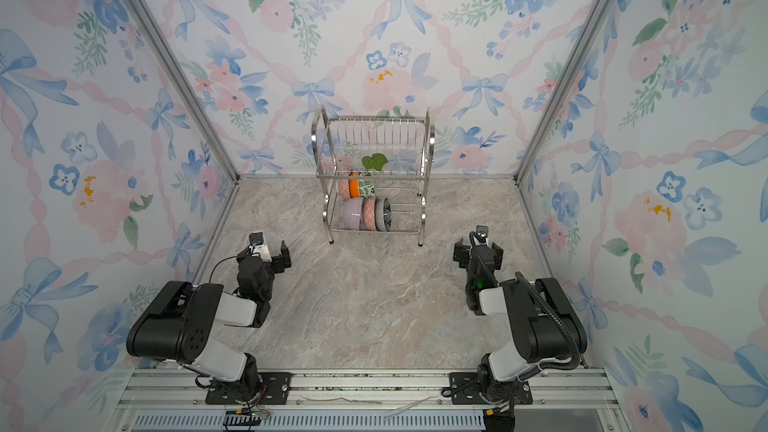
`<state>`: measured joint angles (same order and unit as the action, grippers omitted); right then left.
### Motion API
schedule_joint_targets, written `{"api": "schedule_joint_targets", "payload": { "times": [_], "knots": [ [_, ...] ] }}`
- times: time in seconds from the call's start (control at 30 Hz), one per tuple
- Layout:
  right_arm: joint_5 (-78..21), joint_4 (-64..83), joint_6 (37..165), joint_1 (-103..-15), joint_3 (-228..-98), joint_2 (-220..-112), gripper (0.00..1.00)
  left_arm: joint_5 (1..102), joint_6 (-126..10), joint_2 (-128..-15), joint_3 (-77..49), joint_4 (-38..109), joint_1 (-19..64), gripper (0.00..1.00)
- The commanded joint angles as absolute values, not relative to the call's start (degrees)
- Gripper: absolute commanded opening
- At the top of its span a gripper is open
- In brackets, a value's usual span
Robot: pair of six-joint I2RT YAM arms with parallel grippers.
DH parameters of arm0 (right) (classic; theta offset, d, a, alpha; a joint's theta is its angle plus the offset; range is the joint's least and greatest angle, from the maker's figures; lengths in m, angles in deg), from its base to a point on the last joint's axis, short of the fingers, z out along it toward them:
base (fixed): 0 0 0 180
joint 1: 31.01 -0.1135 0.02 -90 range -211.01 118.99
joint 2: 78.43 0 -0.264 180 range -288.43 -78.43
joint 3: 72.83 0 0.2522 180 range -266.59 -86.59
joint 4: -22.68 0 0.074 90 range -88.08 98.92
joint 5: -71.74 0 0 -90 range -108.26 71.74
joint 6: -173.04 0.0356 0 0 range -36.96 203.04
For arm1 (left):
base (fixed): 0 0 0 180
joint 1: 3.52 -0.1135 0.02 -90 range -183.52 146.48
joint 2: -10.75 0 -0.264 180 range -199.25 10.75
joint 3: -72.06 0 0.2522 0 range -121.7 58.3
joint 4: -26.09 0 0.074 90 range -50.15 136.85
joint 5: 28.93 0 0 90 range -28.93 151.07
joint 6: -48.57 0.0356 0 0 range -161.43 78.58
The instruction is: Load the bowls into the dish rack
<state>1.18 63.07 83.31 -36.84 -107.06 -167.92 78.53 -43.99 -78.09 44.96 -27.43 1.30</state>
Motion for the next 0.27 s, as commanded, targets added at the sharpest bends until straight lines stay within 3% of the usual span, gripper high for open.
{"api": "schedule_joint_targets", "payload": {
  "times": [0.0, 0.23],
  "knots": [
    [-1.19, 63.6, 82.71, -36.96, -107.97, -167.68, 0.96, 77.79, -44.13, -78.27, 44.61, -28.57, 0.97, 0.98],
    [-1.66, 63.83, 82.69, -36.72, -107.79, -167.55, 0.97, 77.84, -44.14, -78.31, 44.61, -28.61, 0.96, 0.98]
  ]
}}
